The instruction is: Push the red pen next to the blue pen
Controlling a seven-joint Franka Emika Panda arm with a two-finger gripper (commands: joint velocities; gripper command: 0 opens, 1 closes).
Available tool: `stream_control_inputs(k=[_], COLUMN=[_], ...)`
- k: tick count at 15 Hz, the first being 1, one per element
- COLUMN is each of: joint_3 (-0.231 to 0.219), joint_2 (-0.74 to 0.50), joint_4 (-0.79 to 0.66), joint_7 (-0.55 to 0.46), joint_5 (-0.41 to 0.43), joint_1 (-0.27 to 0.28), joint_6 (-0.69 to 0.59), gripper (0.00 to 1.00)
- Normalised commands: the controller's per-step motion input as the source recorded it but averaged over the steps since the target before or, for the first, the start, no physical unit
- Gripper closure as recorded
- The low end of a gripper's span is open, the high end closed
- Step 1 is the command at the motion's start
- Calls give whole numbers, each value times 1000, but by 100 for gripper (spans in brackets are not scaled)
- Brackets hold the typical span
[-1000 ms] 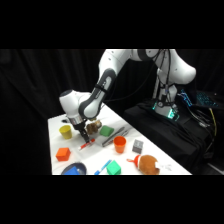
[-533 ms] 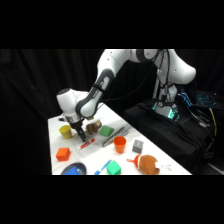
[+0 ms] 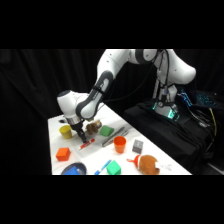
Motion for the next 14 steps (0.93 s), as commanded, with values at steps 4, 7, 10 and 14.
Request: stream_control_inputs(k=[4,7,10,14], joint_3=[41,50,54,29], joint_2=[127,93,43,-5], joint_4=[218,180,112,42], joint_7=[-137,-108,-51,25], joint_5=[-28,-33,-41,-69], joint_1=[-50,-15,52,125], joint_6=[-12,-19,-14,1], gripper=[0,0,0,0])
